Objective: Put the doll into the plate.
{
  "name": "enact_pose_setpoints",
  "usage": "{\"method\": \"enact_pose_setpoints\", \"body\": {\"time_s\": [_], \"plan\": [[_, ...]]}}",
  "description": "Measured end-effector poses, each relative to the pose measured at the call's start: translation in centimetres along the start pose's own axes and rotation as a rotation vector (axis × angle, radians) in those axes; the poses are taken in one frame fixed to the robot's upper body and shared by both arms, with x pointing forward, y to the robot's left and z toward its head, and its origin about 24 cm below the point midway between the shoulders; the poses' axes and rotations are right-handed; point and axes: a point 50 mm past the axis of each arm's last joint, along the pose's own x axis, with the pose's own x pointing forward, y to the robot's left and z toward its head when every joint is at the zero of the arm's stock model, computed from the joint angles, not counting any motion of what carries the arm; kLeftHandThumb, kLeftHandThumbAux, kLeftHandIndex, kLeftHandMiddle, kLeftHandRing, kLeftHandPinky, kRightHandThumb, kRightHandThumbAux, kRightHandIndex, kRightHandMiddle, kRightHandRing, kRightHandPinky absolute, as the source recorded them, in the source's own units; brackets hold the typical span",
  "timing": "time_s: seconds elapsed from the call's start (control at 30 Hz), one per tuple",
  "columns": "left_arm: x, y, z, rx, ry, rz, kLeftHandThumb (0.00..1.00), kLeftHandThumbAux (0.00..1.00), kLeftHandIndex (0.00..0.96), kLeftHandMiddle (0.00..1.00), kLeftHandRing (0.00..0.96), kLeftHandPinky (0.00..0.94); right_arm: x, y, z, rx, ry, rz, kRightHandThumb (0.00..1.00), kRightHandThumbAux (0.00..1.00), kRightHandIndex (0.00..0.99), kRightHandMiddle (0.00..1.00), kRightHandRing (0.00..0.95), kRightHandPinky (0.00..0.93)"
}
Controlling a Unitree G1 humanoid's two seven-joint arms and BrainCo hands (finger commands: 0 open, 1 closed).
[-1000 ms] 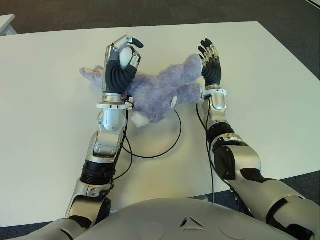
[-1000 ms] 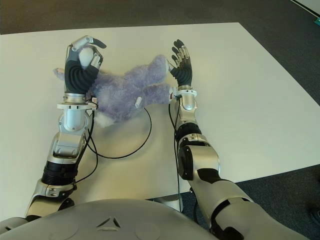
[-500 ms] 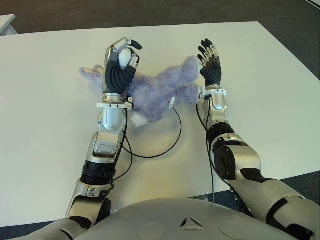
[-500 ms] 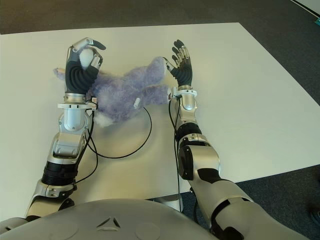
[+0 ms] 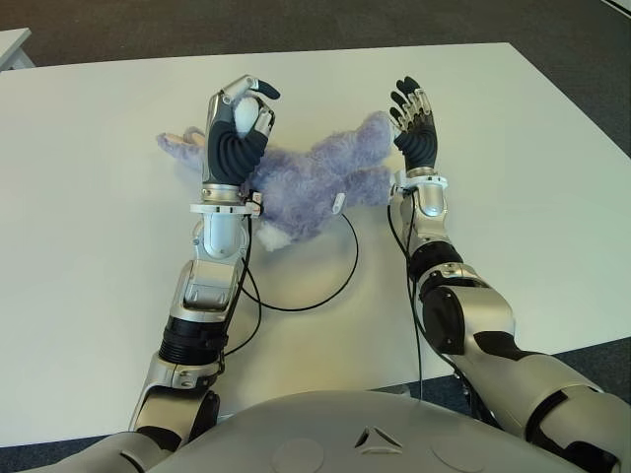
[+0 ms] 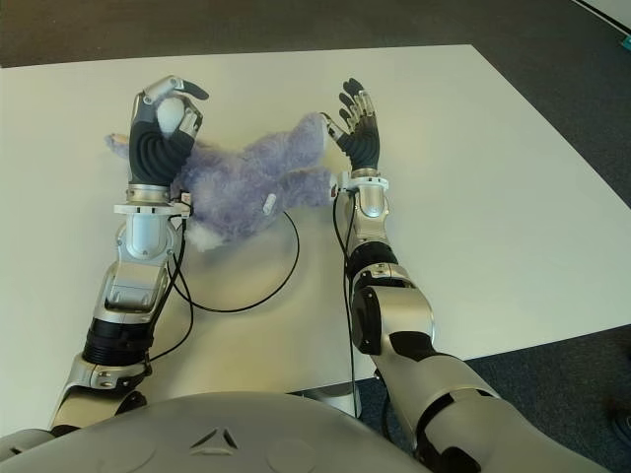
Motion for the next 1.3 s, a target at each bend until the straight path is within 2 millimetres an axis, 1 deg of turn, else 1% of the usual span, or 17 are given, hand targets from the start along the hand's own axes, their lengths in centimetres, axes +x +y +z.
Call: {"method": "enact_pose_setpoints", "body": {"time_s": [0.33,0.8,1.03,1.3], "plan": [[-0.08,0.04,-0.21,-0.002,-0.002,0.0,0.731,0.696,0.444,0.834,0.843,0.857,-0.01,-0.1,-0.02,0.003,0.001,-0.006,0.251,0.817,0.1,0.111,0.089,0.081],[-0.22,0.24,-0.29,-0.07,-0.021,-0.029,0.729,0.697,0.443,0.833,0.839,0.855,-0.02,-0.13,-0.02,0.004,0.001,-0.005,0.241,0.816,0.095,0.108,0.087,0.082],[-0.46,0.25,-0.4,-0.078,-0.017,-0.039,0.728,0.697,0.443,0.836,0.844,0.859,-0.02,-0.14,-0.02,0.004,0.001,-0.005,0.237,0.811,0.096,0.108,0.085,0.074],[-0.83,0.25,-0.61,-0.079,-0.005,-0.048,0.727,0.697,0.443,0.839,0.847,0.861,-0.01,-0.15,-0.02,0.003,0.001,-0.005,0.238,0.822,0.097,0.11,0.089,0.087]]}}
